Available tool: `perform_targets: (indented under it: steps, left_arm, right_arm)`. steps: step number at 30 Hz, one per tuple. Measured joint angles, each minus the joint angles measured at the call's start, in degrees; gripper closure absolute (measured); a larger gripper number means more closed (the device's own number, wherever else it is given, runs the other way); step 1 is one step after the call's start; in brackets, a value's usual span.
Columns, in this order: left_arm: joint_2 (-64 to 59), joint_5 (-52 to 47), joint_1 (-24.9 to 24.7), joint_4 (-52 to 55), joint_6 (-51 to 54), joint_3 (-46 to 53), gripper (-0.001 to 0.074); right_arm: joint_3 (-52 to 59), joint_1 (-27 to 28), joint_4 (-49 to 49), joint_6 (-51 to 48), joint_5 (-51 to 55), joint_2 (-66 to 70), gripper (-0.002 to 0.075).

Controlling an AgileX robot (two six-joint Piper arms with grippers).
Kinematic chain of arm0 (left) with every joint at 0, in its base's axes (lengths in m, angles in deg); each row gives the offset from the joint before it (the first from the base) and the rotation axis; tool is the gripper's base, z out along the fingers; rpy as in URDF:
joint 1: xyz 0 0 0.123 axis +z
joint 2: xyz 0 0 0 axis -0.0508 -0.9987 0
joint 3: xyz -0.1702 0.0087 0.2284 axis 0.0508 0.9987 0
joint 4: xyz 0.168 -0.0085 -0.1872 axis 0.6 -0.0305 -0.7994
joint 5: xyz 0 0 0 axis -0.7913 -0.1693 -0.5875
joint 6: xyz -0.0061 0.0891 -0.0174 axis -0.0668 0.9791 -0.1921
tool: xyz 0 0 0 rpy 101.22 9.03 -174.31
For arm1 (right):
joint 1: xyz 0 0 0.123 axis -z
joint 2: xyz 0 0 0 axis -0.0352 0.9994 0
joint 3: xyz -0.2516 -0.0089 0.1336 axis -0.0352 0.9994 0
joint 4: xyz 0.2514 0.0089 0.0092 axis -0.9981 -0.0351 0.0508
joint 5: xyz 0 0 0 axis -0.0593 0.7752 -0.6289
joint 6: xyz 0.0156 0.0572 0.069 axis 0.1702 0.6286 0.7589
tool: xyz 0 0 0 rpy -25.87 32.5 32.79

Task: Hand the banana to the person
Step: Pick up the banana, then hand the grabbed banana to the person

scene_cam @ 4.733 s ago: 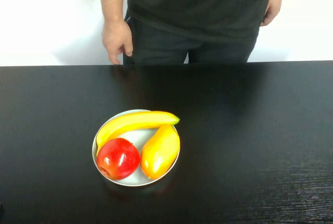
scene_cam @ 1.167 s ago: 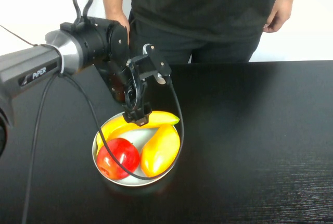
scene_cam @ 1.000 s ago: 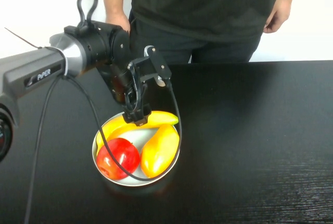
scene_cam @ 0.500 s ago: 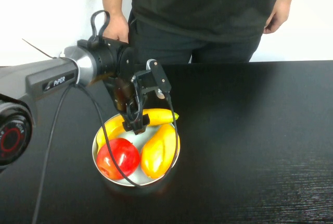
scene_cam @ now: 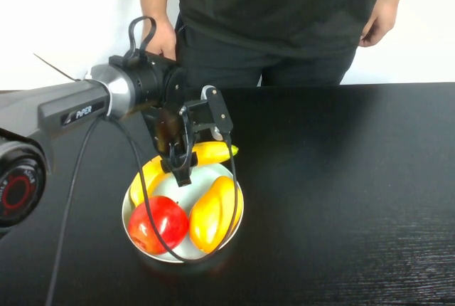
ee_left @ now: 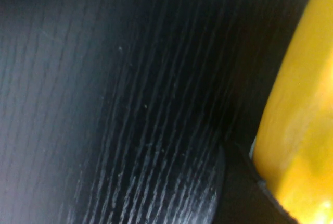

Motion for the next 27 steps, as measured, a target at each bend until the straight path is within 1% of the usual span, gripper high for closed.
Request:
perform_targets:
  steps: [9,16,19,22,27]
  left_arm:
    - [4.69,-0.97,-0.59,1.87,0.13,0.0,0.046]
    - [9.09,-3.5,-2.84,4.39,0.01,0.0,0.046]
    - [10.93,-5.43,-5.01,6.84,-1.44,0.0,0.046]
    - [13.26,-7.52,-8.52,9.9,-3.71,-1.65,0.046]
    - [14.38,-12.57,-13.75,13.45,-6.98,-11.15,0.046]
  right_arm:
    - [0.0,0.0,0.0,0.0,0.0,0.0,0.0733]
    - [0.0,0.0,0.0,0.0,0.0,0.0,0.0733]
    - [0.0,0.0,0.0,0.0,0.0,0.0,0.0733]
    - [0.0,0.0,0.0,0.0,0.0,0.0,0.0733]
    - [0.0,0.0,0.0,0.0,0.0,0.0,0.0734]
